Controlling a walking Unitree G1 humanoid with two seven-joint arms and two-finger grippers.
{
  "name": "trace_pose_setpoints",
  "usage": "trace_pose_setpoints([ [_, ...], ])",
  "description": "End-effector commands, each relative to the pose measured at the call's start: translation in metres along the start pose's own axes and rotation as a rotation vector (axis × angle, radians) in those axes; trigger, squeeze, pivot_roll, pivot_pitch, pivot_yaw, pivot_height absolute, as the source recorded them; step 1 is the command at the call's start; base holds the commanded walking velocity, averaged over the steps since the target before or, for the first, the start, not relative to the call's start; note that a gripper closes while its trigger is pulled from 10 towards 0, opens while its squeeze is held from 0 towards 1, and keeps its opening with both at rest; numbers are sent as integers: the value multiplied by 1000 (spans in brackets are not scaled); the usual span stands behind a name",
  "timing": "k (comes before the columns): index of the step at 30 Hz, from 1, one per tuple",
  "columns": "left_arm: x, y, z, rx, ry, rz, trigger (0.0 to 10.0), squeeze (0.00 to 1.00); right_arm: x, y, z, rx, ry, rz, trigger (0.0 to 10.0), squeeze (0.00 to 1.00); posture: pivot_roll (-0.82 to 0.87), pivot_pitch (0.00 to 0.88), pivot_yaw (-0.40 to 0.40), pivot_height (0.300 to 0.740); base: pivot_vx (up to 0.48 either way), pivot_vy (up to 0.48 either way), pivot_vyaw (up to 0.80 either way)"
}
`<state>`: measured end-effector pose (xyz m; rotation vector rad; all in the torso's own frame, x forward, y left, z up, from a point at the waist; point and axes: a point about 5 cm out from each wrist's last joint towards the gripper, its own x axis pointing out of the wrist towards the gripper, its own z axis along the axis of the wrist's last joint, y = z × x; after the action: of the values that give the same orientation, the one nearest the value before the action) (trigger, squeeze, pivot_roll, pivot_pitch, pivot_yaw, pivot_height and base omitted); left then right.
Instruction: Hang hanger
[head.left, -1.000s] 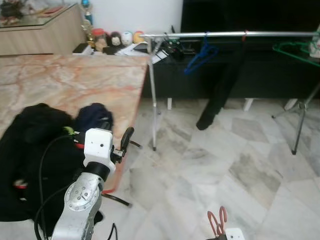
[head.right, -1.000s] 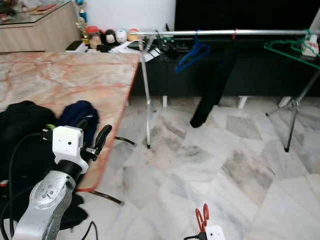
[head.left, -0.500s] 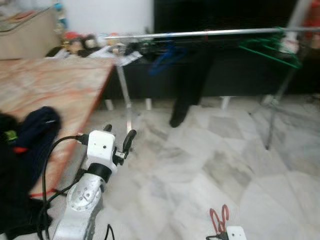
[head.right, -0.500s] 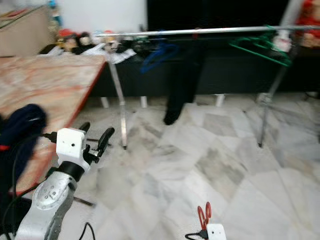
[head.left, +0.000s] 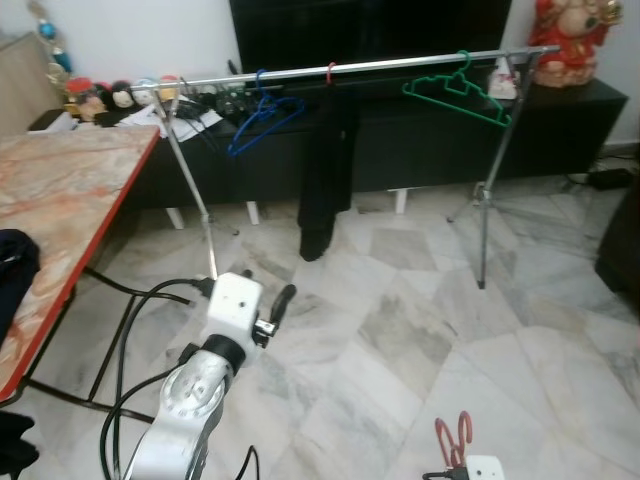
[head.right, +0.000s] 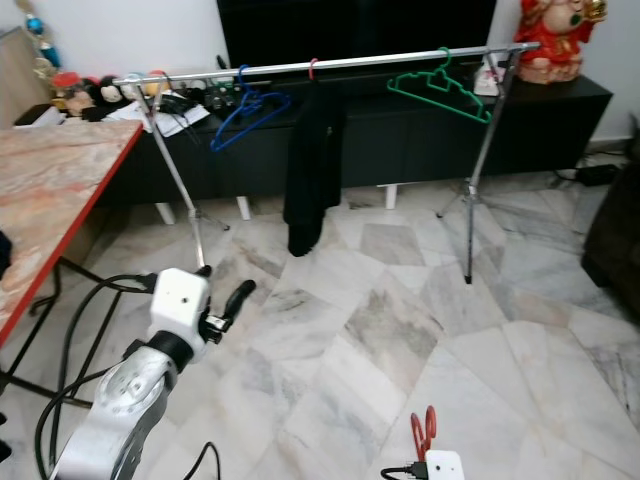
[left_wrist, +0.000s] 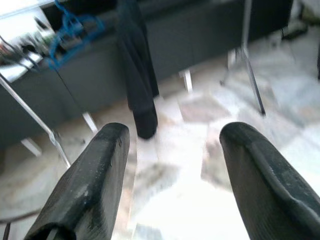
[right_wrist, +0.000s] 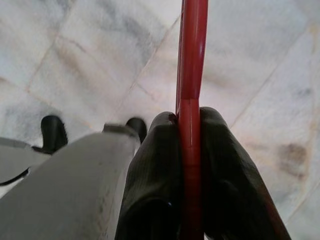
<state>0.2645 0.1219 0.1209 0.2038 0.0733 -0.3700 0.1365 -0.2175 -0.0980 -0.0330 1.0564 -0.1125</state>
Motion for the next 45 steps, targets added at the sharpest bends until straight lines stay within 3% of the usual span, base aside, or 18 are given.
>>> trace_pose_setpoints([
  [1,2,1,-12,49,81,-26,10000,0,0,5,2,2,-20,7,10000,0,-79,0,35,740,0,0,0],
  [7,6,-4,-22,75,135,-91,10000,0,0,5,5,-18,-47,10,10000,0,-83,0,34,740,0,0,0],
  [9,9,-9,-28,101,180,-158,10000,0,1,6,9,-86,-63,16,10000,0,-81,0,34,740,0,0,0],
  [10,9,-13,-33,128,205,-225,10000,0,3,-3,37,-128,-145,15,10000,0,-84,0,35,740,0,0,0],
  [13,10,-14,-34,133,205,-257,10000,0,1,-21,83,-193,-280,-10,10000,0,-90,0,38,740,0,0,0],
  [17,15,-12,-33,145,199,-248,10000,0,-3,-37,102,-174,-347,-54,10000,0,-98,0,39,740,0,0,0],
  [22,16,-12,-35,161,214,-302,10000,0,-6,-41,115,-194,-388,-27,10000,0,-91,0,37,740,0,0,0],
  [24,15,-14,-34,166,208,-360,10000,0,-7,-40,121,-217,-403,16,10000,0,-91,0,37,740,0,0,0],
  [30,14,-22,-30,221,169,-565,10000,0,-14,-31,132,-422,-410,283,10000,0,-96,0,41,740,0,0,0],
  [32,12,-27,-26,223,159,-685,10000,0,-21,-32,136,-545,-408,418,10000,0,-103,0,36,740,0,0,0],
  [34,12,-31,-19,216,142,-765,10000,0,-28,-36,142,-583,-404,521,10000,0,-106,0,36,740,0,0,0],
  [39,16,-38,-13,219,122,-885,10000,0,-41,-36,145,-748,-358,677,10000,0,-106,0,36,740,0,0,0],
  [45,18,-49,-9,223,118,-1011,10000,0,-54,-27,146,-839,-336,828,10000,0,-120,0,37,740,0,0,0],
])
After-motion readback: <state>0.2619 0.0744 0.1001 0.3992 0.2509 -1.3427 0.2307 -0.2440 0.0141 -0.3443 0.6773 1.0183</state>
